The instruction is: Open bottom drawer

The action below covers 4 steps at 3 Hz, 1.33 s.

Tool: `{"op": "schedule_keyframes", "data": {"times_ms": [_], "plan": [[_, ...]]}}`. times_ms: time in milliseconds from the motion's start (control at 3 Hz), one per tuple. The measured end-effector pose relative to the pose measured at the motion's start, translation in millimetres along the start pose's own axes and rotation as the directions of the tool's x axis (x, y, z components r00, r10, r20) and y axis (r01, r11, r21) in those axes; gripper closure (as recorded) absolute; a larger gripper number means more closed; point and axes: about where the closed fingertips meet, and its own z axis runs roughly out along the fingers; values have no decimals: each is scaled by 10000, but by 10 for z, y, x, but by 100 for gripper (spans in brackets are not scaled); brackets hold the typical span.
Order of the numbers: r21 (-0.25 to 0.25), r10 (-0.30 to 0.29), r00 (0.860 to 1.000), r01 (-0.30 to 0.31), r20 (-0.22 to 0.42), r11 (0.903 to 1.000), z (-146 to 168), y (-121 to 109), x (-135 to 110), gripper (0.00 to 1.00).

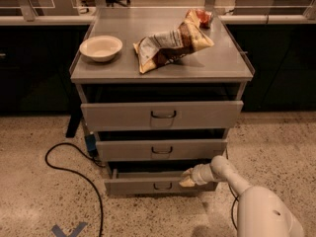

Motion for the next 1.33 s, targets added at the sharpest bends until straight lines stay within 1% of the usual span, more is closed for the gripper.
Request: {"op": "schedule_keyframes", "data": {"times_ms": [333,667,1000,1333], "plan": [[-1,1,10000,-1,1,10000,-5,-2,5,100],[-234,303,9985,-293,462,9993,-54,286,91,100],[-260,272,9986,-260,455,9993,-30,297,89,100],[-169,-134,9986,143,504,9998,-40,430,144,100]]}}
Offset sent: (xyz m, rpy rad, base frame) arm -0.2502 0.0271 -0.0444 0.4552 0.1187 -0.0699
